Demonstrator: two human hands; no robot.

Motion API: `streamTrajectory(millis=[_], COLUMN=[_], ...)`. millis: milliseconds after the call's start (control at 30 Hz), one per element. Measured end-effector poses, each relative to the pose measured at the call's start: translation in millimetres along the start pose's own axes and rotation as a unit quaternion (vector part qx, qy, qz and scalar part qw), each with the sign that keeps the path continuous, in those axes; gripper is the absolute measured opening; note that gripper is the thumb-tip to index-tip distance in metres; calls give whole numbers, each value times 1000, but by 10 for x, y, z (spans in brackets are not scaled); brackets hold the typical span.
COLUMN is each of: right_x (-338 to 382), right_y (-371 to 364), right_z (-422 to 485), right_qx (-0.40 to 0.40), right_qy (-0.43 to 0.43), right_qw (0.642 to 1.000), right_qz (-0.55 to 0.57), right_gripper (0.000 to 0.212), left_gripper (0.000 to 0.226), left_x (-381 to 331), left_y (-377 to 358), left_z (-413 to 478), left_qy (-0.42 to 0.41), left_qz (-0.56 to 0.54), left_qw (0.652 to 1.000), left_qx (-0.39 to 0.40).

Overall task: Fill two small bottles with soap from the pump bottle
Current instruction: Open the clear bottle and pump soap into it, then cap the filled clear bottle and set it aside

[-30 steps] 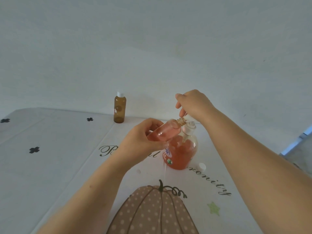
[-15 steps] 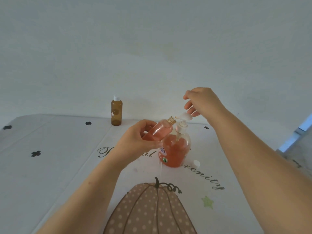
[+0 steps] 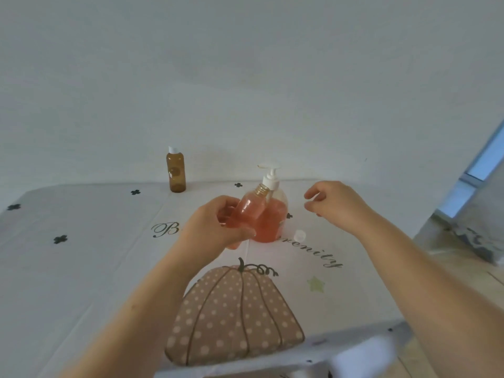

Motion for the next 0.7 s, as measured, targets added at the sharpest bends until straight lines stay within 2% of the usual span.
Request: streamTrajectory(millis=[133,300,567,700], right_x=[-160,-208,-234,-98], right_y=[-249,-506,-622,-378], right_z=[-139,-163,-157,-196], right_qx=[51,77,75,23], right_qy=[-8,-6,-3,13], right_qw=[996,994,991,999], right_qz=[-66,-80,-109,-41], right_gripper=[33,43,31,21], left_gripper=[40,46,49,49], left_x=[61,129,179,195], left_y=[-96,-139,-139,-144], left_z=[-97,-169,-237,-235], left_qy=[8,13,16,17], left_qz=[12,40,29,18], left_qw=[1000,999,998,999], left_qx=[-5,-30,-44,-45])
Point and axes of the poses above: each hand's wrist, its own z-axis towards the middle knuckle, its own y-axis out of the back of the hand, x = y × z, the point moved 9 cm from there along z, towards the middle knuckle, and after that the axes turned 4 degrees about y, right-handed, at the moved point
